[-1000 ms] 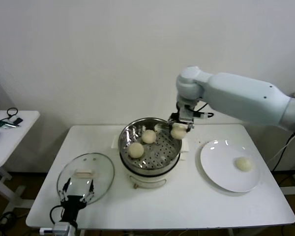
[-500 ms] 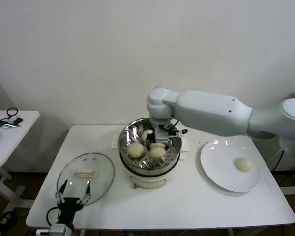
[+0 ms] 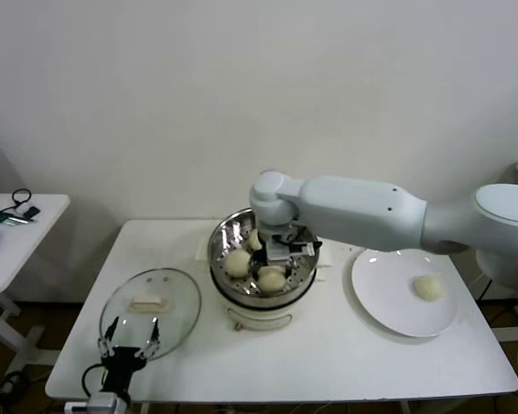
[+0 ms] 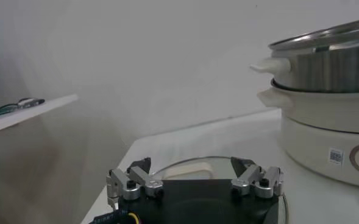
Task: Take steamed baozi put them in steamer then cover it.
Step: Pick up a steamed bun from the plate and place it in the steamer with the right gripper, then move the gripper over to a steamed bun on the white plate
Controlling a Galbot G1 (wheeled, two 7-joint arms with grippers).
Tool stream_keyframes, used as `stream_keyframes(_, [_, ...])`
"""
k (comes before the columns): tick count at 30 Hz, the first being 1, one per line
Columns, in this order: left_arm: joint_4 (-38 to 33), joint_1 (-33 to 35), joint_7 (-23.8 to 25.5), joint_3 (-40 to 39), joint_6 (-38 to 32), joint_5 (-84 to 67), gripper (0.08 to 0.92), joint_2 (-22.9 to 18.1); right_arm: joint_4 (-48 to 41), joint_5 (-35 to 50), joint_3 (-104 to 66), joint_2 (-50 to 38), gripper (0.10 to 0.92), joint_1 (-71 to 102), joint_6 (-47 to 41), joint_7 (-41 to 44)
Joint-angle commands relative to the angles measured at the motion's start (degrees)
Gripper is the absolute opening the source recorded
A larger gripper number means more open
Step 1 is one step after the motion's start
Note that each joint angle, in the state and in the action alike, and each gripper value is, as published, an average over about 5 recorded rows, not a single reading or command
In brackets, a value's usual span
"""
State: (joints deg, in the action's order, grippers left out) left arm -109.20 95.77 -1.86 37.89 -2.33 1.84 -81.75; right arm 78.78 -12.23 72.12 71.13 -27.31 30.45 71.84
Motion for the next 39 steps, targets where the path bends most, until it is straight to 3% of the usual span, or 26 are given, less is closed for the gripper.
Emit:
stream_keyframes(1, [0.09, -0.01, -0.02, 0.03, -0.03, 0.04, 0.823, 0.06, 0.14, -0.24, -0.05, 0.57, 0.719, 0.58, -0.07, -0.22])
stream_keyframes(8, [0.1, 0.07, -0.02, 0.0, -0.08, 0.1, 0.823, 0.04, -0.07, -2.89, -1.88, 0.17, 0.818, 0.78, 0.62, 0.26])
stream_keyframes(19, [-1.25, 0.47, -0.04, -0.56, 0.24, 0.77, 0.823, -0.05, 0.16, 2.76, -2.96, -6.54, 0.823, -4.97, -1.39, 0.06])
stream_keyframes(27, [-1.76, 0.86, -0.02, -1.37, 0.21, 1.41, 0.823, 0.36, -4.35, 16.39, 5.5, -17.01, 0.823, -14.09, -12.82, -11.99])
stream_keyframes(34, [-2.19, 1.14, -0.01, -1.73, 0.18, 1.44, 0.823, 0.82, -8.3, 28.32, 10.79, -26.01, 0.823, -17.96, -23.96, -9.15])
stream_keyframes(39, [-2.05, 1.34, 0.01, -1.78, 0.09, 1.46, 0.823, 0.91, -8.58, 30.75, 10.32, -33.52, 0.823, -13.54, -30.1, -8.78])
